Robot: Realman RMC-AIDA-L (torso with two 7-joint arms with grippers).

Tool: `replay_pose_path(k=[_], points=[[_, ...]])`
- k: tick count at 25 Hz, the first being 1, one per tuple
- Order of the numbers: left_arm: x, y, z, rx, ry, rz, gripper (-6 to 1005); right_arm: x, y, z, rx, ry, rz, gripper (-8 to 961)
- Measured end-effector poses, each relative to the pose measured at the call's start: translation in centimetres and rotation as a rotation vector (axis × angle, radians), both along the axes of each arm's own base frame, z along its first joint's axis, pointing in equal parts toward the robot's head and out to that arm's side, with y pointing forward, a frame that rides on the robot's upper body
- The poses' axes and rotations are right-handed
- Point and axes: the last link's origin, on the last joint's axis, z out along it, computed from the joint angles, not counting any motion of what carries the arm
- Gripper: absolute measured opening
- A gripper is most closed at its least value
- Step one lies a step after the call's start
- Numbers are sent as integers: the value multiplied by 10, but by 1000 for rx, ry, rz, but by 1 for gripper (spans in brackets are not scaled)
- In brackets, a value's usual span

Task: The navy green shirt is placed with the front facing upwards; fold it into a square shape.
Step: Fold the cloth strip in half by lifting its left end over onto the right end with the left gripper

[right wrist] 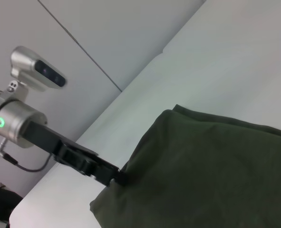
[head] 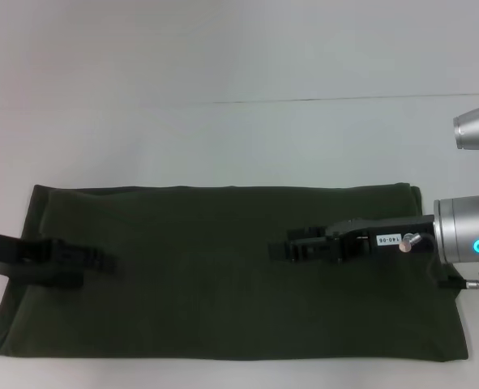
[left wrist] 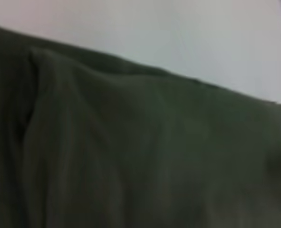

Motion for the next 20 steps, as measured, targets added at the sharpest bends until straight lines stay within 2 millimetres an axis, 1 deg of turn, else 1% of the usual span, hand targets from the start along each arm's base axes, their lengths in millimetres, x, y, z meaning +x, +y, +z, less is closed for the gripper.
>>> replay_pose_path(k=[5, 15, 20], points=[[-5, 2, -5, 13, 41, 8, 893, 0, 0, 0, -1, -1, 0, 765], [-17, 6, 1, 55, 105, 37, 893, -1, 1, 1, 2, -2, 3, 765], [-20, 7, 4, 72, 116, 41, 893, -1, 2, 1, 4, -3, 4, 766]])
